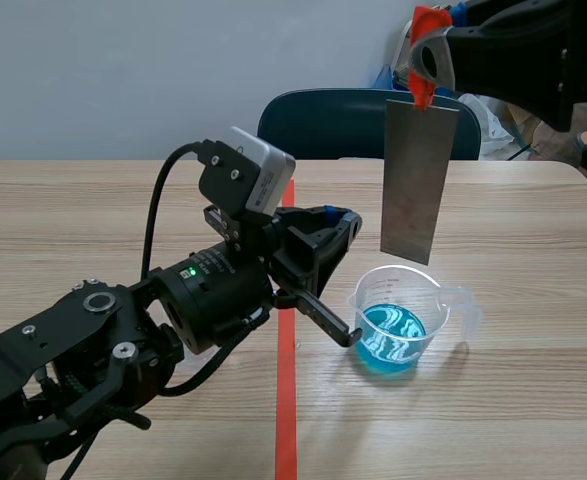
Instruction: Do the redox reaction experiment
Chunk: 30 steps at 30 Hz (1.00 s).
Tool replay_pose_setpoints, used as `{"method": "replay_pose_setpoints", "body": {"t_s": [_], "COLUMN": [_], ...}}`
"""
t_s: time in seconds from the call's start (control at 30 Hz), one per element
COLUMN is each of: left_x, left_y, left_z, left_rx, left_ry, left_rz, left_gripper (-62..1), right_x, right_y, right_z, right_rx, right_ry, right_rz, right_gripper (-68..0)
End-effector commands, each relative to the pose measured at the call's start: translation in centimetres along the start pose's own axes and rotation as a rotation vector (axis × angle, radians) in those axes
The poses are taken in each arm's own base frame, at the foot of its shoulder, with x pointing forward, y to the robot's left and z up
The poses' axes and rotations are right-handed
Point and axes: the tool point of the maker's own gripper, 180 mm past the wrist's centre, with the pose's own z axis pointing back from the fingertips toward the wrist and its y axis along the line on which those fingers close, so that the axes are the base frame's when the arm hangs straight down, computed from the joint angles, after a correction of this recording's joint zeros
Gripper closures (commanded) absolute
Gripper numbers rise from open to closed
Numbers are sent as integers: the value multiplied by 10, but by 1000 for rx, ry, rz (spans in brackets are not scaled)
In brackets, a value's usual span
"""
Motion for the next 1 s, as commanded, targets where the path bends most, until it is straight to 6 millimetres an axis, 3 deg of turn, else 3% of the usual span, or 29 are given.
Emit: {"method": "replay_pose_setpoints", "body": {"t_s": [0.0, 0.5, 0.97], "left_x": [9, -2, -10], "left_y": [0, 18, 18], "left_z": [-1, 16, 31], "left_rx": [-2, 28, 1], "left_ry": [-30, 11, 39], "left_rz": [-3, -31, -15], "left_gripper": [-29, -32, -32], "right_x": [11, 11, 11], "right_y": [-1, -1, -1], "right_z": [2, 2, 2], "right_rx": [0, 0, 0], "right_ry": [-26, -26, -26], "right_rz": [26, 26, 26], "right_gripper": [-6, -6, -6]}}
